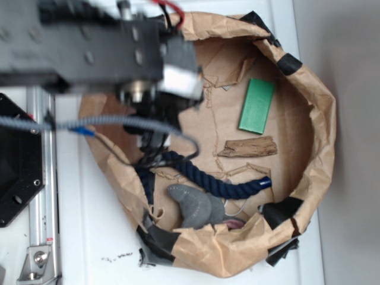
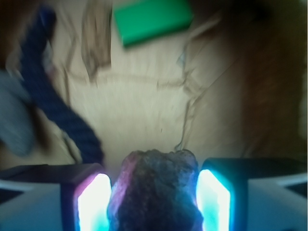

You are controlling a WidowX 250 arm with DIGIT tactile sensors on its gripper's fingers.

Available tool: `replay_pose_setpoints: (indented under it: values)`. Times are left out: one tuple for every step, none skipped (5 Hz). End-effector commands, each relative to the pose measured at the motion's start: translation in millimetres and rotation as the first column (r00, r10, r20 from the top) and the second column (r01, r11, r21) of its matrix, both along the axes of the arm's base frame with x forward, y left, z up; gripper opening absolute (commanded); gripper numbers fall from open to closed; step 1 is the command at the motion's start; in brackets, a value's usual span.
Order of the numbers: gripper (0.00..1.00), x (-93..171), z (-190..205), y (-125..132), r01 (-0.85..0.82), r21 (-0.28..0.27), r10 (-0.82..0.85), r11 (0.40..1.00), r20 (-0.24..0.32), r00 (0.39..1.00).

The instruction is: Grab the rock.

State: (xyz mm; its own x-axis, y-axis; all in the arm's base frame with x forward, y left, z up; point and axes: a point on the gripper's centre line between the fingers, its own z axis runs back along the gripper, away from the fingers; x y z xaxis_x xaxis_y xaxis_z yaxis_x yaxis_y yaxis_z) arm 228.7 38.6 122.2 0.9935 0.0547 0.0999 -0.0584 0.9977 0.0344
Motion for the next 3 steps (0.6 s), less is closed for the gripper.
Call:
replay_pose_setpoints:
  values:
    - [0.00, 6.0, 94.1, 5.3, -0.052, -0.014, 0.053, 0.999, 0.109, 0.993]
    - [0.00, 11.7, 90.0, 3.7, -0.050, -0.018, 0.051, 0.999, 0.105, 0.993]
    - [0.00, 10.4, 85.8, 3.7, -0.054, -0.009, 0.055, 0.998, 0.103, 0.993]
